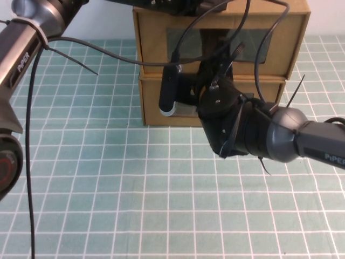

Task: Open the shoe box
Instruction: 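Pull the top drawer of the cardboard box fully open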

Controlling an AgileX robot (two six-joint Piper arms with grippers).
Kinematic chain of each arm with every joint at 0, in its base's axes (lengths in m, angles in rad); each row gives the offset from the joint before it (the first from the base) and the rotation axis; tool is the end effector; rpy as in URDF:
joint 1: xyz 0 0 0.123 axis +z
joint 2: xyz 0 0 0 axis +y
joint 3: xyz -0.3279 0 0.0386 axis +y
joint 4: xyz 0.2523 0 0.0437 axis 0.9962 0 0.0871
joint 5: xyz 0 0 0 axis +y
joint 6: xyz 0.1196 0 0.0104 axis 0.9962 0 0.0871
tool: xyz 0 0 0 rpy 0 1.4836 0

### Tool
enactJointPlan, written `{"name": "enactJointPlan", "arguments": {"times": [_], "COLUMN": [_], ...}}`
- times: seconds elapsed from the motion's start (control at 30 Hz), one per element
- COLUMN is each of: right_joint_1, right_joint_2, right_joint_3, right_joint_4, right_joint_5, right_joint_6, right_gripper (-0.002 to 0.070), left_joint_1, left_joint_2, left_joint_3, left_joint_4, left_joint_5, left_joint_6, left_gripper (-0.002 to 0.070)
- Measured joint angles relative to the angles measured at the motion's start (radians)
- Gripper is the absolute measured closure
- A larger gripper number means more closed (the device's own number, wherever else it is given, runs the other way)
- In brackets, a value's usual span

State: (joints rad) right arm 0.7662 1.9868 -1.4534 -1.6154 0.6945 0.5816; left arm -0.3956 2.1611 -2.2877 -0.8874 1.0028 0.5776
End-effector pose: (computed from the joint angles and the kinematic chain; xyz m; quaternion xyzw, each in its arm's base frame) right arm 0.4077 0.2858 0.2800 -0.5042 0.6315 -0.3536 0.4712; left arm 0.4643 -0.2790 0.4004 0.3236 0.7735 -0.3895 0.3811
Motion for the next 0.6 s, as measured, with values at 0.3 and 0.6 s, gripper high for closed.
{"name": "enactJointPlan", "arguments": {"times": [0.3,0.6], "right_joint_1": [0.108,0.274], "right_joint_2": [-0.085,-0.233], "right_joint_3": [0.116,0.278], "right_joint_4": [0.076,0.209], "right_joint_5": [0.086,0.174], "right_joint_6": [0.039,0.084], "right_gripper": [0.0597,0.0596], "left_joint_1": [0.016,0.018], "left_joint_2": [-0.003,-0.003], "left_joint_3": [0.000,-0.002], "left_joint_4": [0.000,0.000], "left_joint_5": [0.060,0.065], "left_joint_6": [-0.021,-0.021], "left_gripper": [0.0680,0.0680]}}
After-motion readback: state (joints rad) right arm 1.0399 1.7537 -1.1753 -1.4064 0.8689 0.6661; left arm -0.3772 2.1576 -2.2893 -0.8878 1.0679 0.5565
